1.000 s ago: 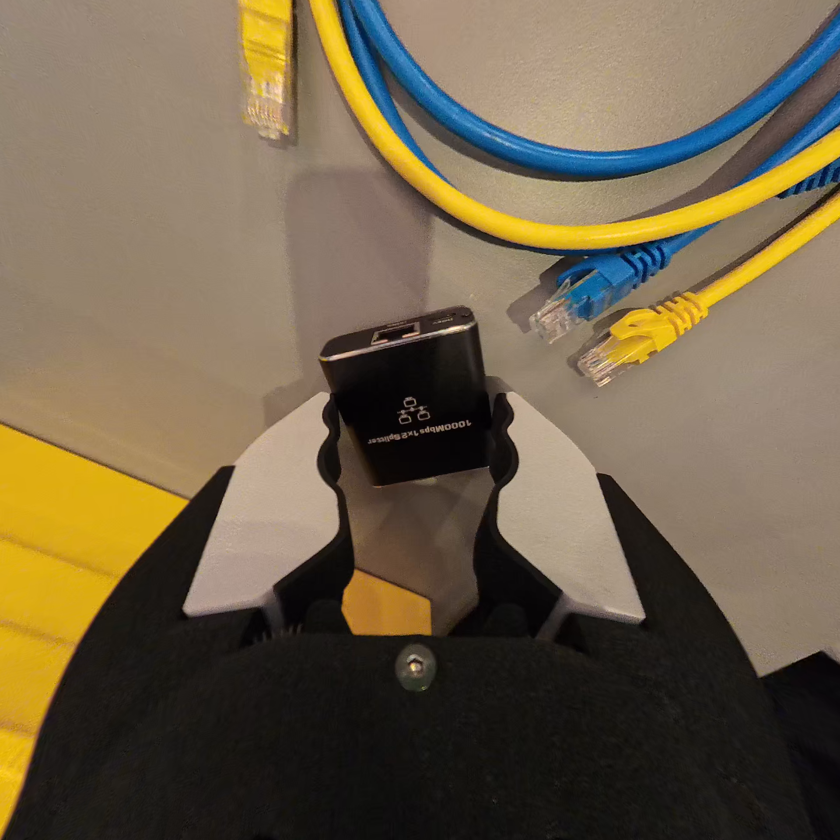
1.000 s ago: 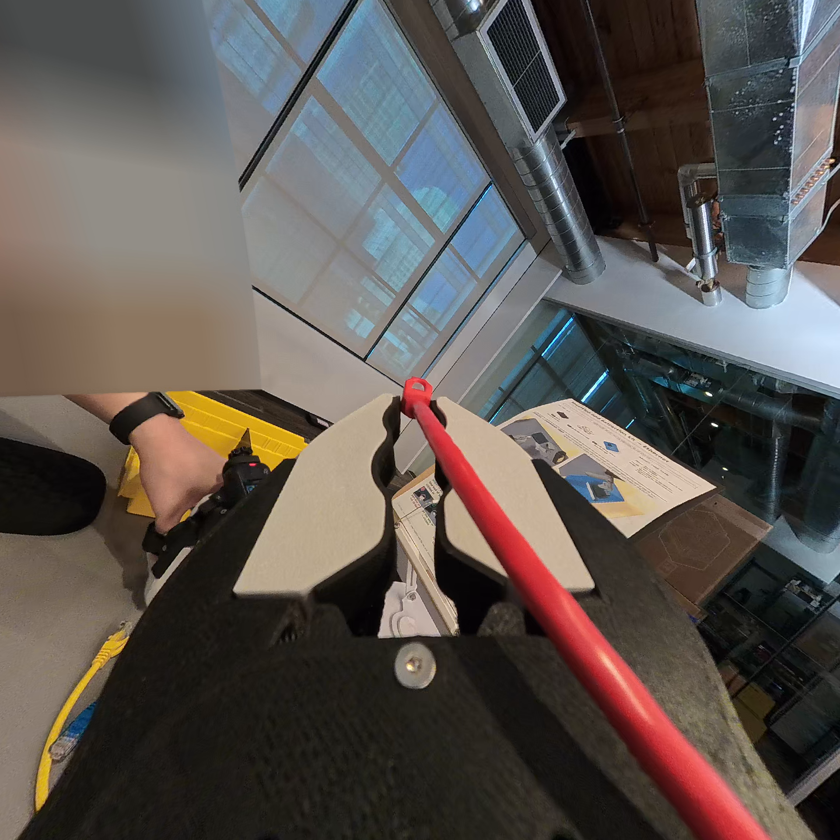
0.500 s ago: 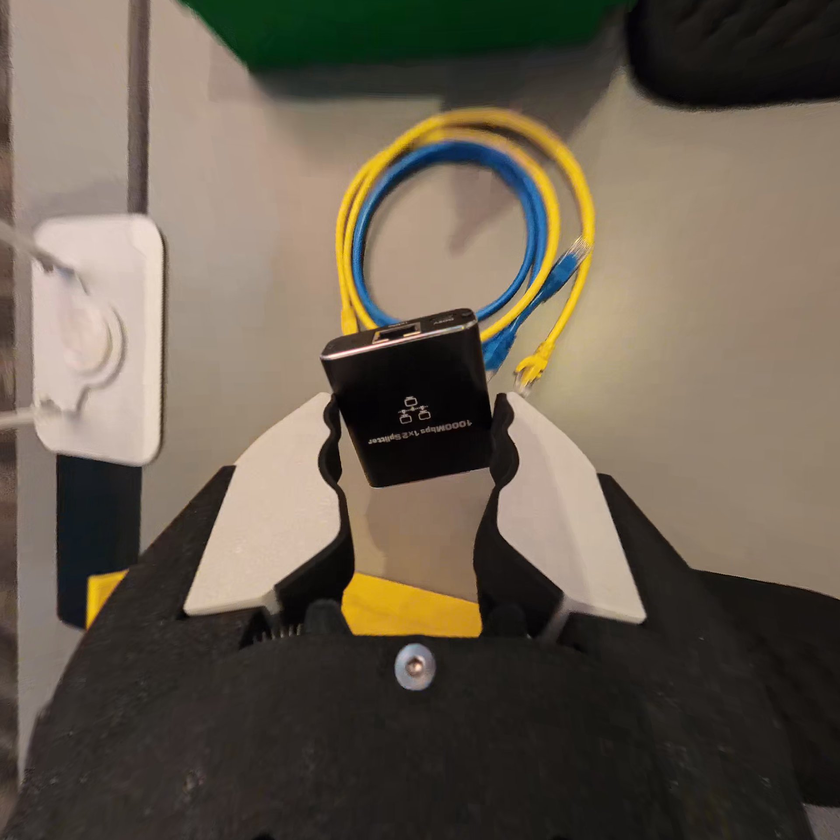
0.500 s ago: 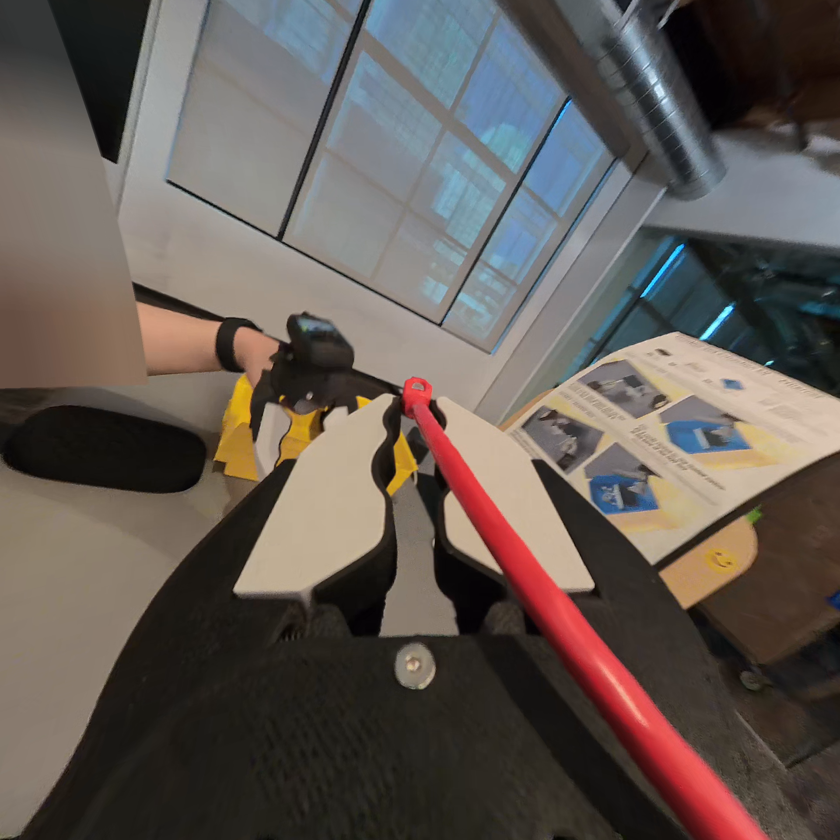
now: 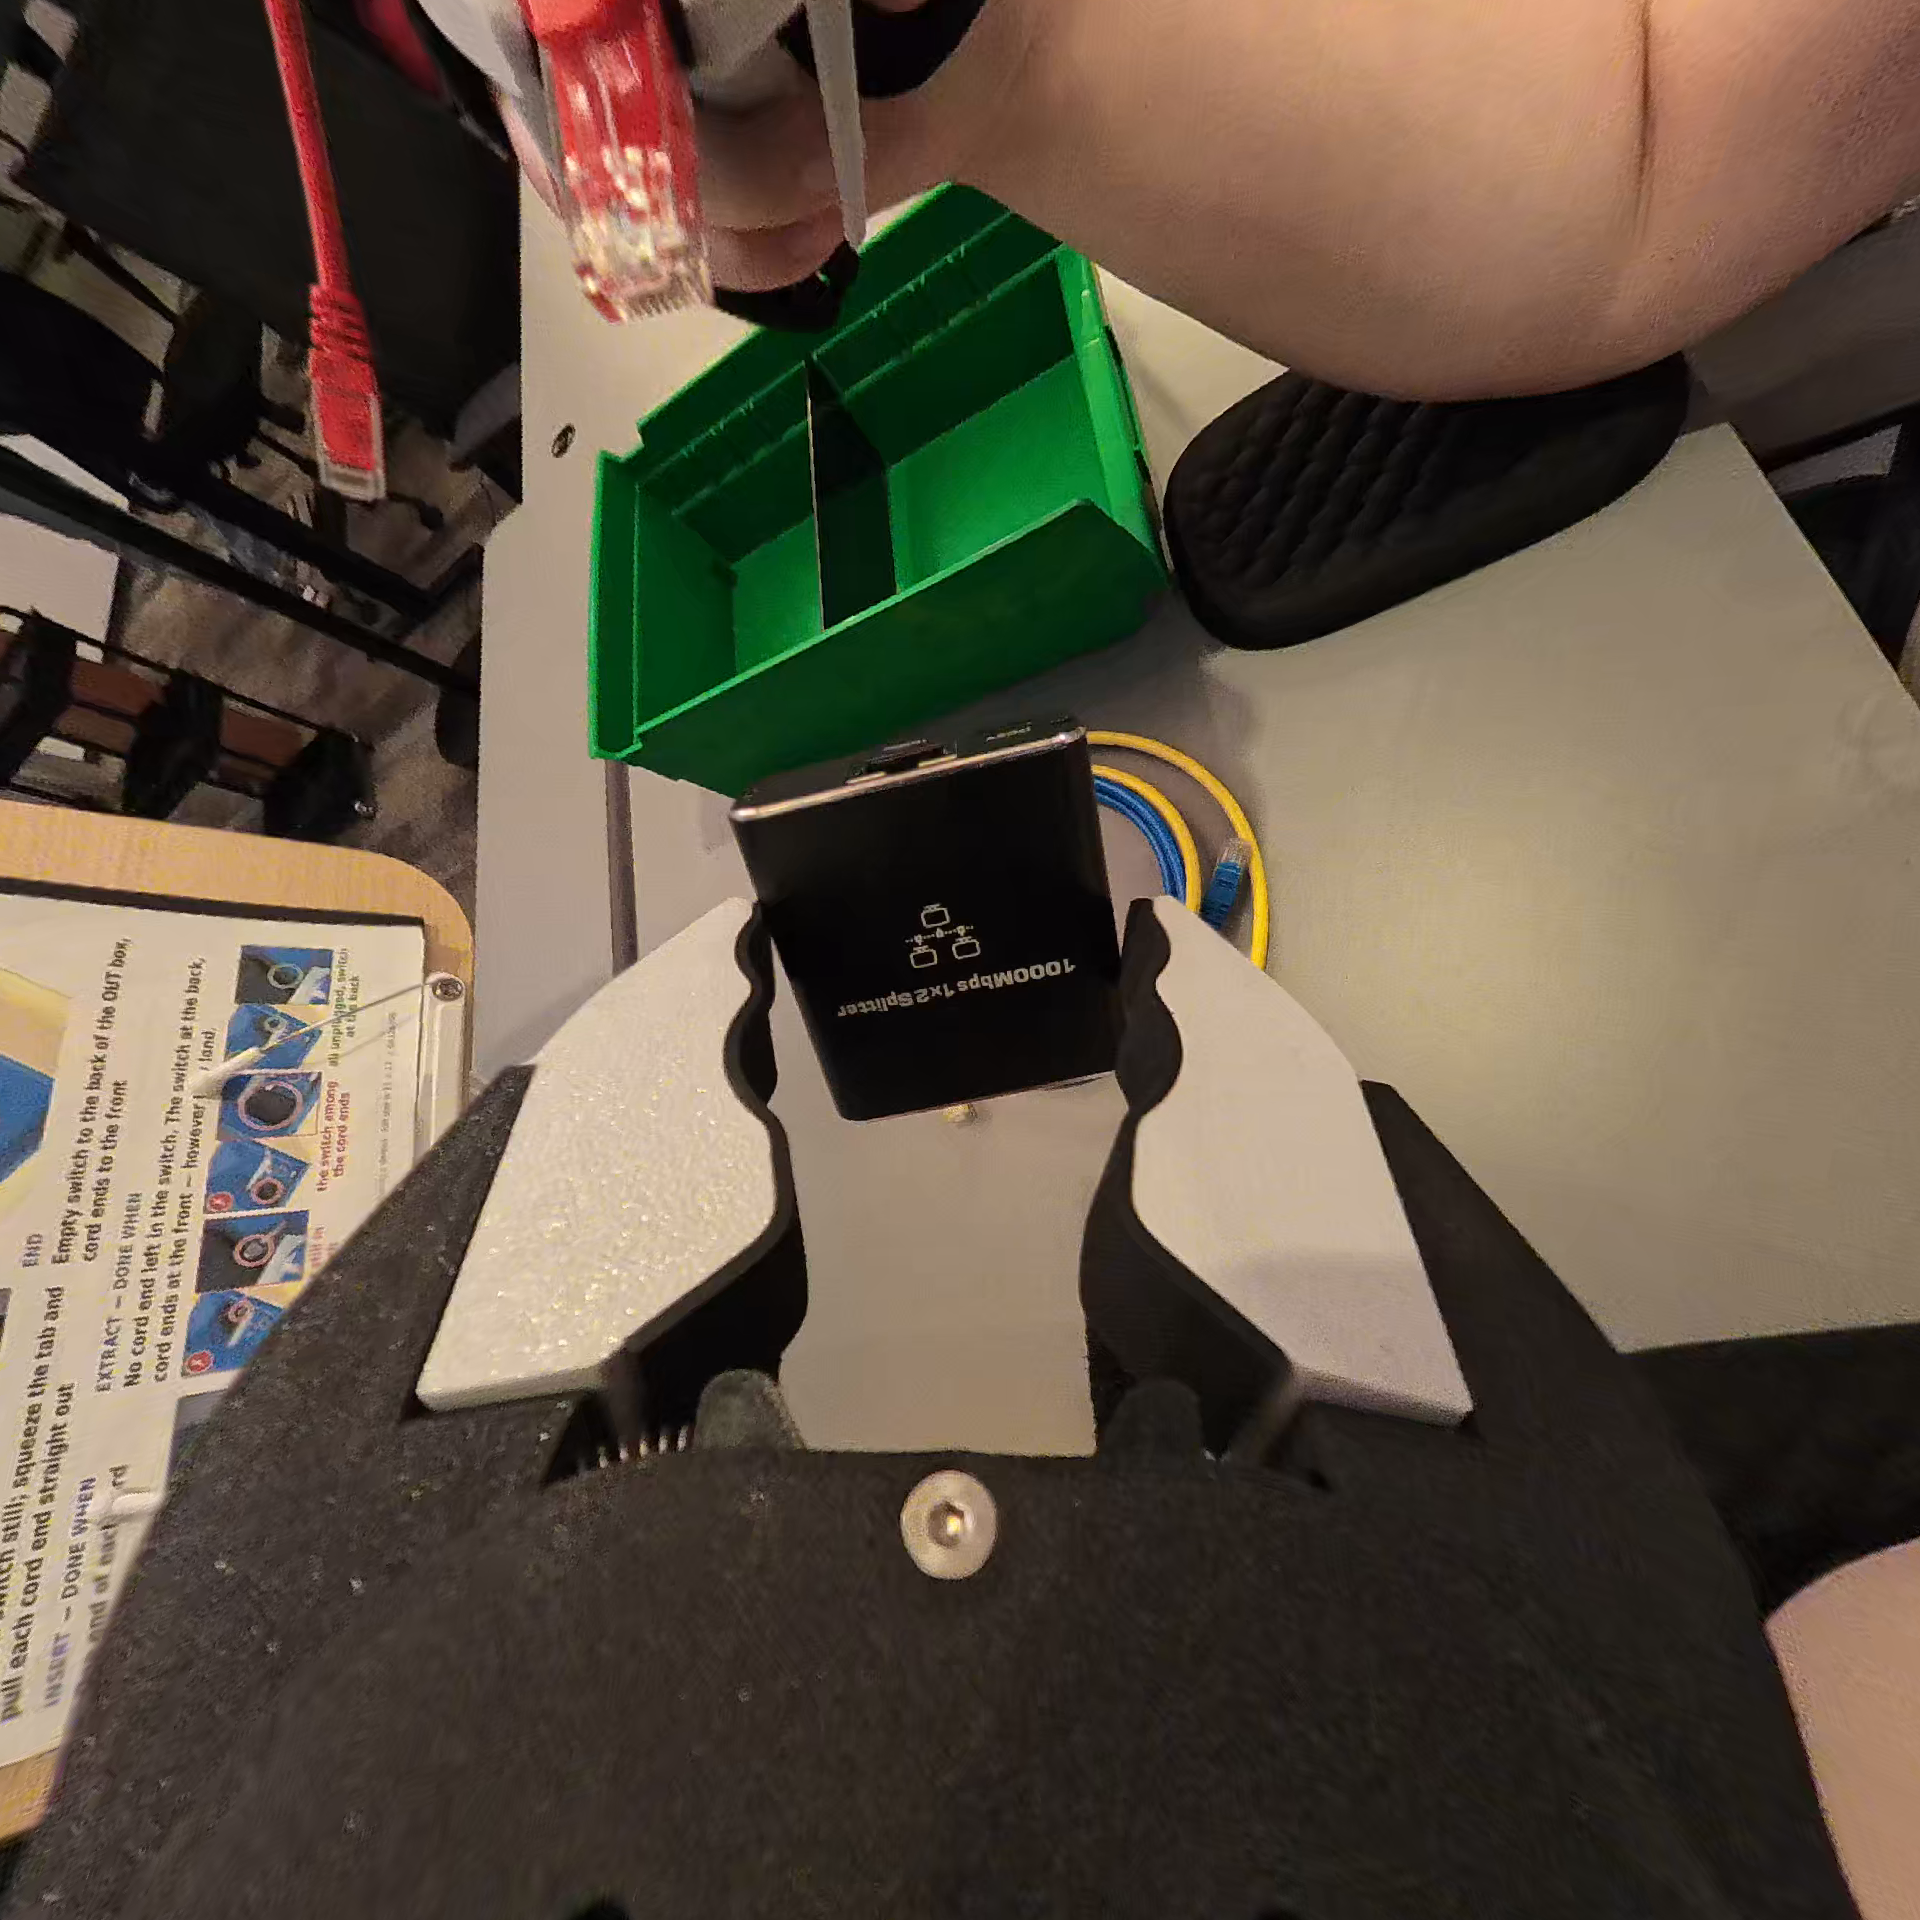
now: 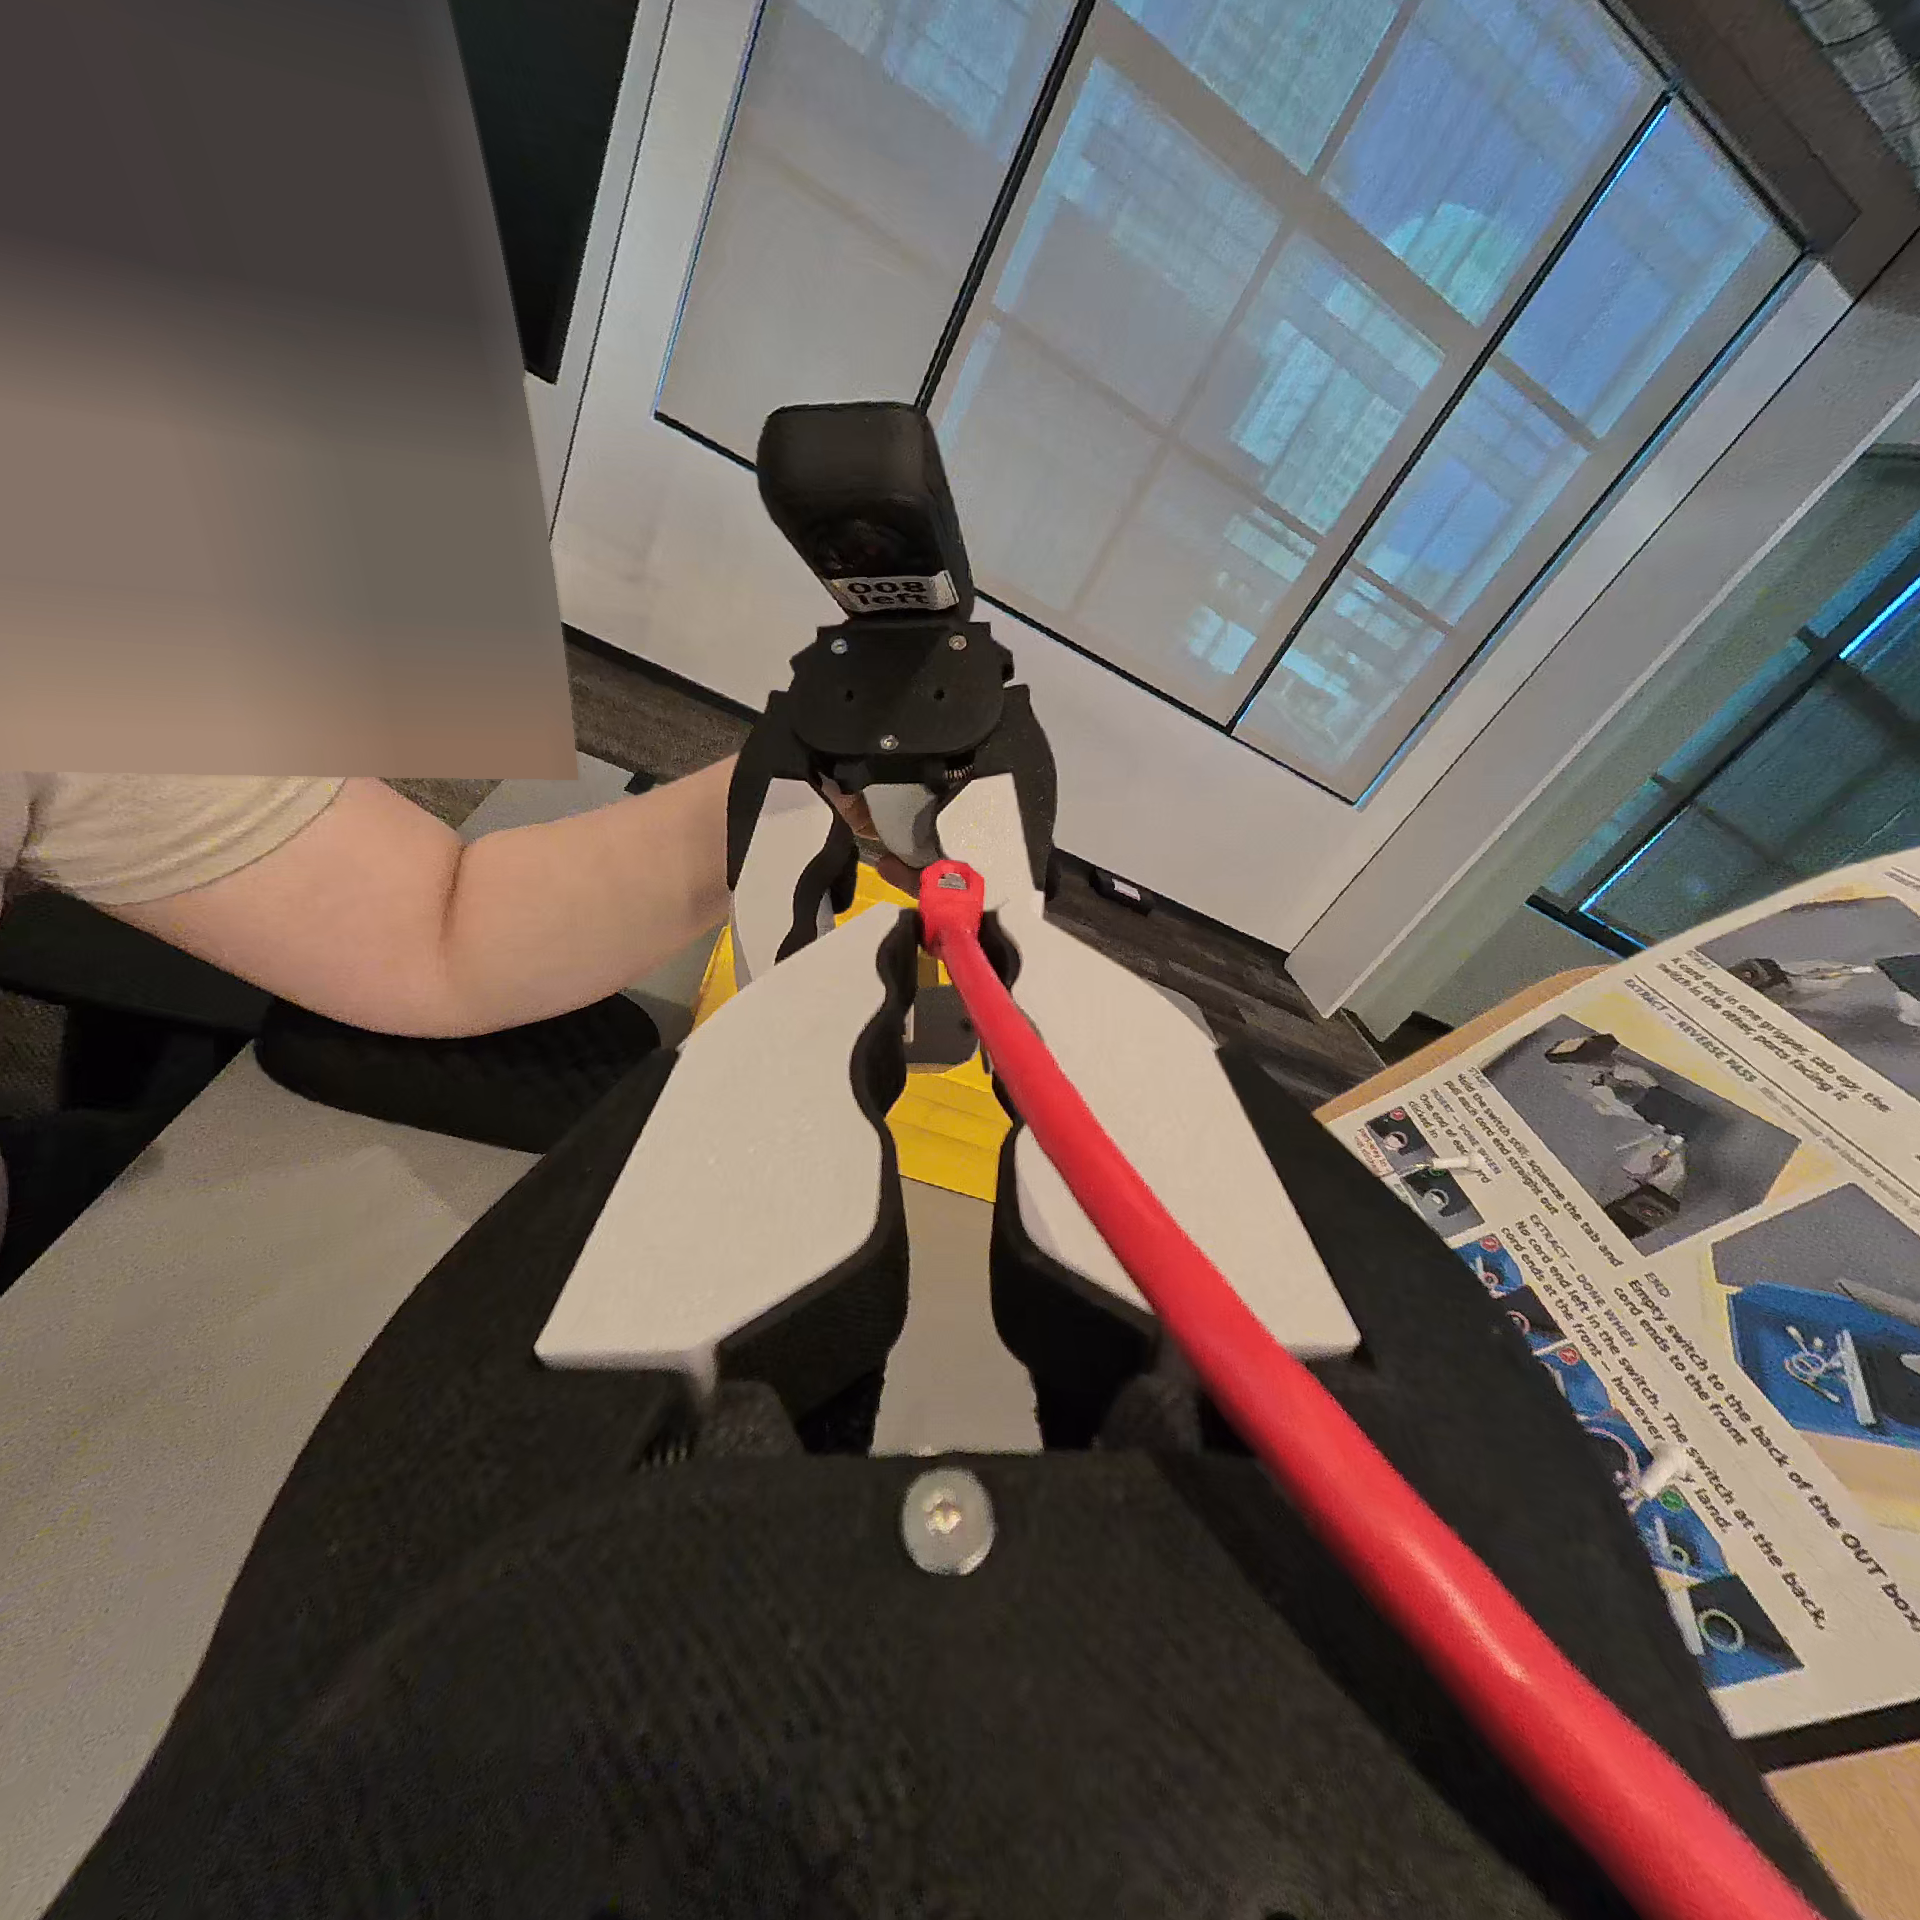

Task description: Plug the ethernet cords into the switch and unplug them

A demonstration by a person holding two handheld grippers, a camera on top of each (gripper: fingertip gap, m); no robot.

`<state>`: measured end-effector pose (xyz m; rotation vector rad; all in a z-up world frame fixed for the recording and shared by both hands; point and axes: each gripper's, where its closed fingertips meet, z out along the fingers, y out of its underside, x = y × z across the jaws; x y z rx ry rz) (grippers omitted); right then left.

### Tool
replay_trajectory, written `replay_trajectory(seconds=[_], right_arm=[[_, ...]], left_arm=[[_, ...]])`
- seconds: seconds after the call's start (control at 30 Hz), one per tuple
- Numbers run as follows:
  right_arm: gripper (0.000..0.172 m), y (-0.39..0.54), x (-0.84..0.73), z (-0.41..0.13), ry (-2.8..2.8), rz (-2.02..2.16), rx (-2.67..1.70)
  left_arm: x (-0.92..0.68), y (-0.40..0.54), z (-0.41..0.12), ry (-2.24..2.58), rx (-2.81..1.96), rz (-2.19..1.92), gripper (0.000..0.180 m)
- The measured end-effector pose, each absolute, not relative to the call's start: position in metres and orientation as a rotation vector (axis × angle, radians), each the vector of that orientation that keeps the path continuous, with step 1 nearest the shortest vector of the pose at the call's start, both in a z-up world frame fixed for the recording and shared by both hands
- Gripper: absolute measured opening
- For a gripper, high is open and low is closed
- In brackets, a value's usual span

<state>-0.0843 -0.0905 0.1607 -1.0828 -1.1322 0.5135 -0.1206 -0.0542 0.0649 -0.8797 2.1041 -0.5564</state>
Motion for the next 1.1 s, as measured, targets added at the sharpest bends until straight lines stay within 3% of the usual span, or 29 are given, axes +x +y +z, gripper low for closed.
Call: replay_trajectory(seconds=[0.2, 1.1], right_arm=[[0.013, -0.09, -0.108, 0.151, -1.172, 0.542, -1.146], [0.013, -0.094, -0.114, 0.145, -1.209, 0.492, -1.184]], left_arm=[[-0.136, -0.067, 0.079, 2.081, -0.797, -0.731, 0.064], [-0.131, -0.073, 0.091, 2.016, -0.766, -0.771, 0.064]])
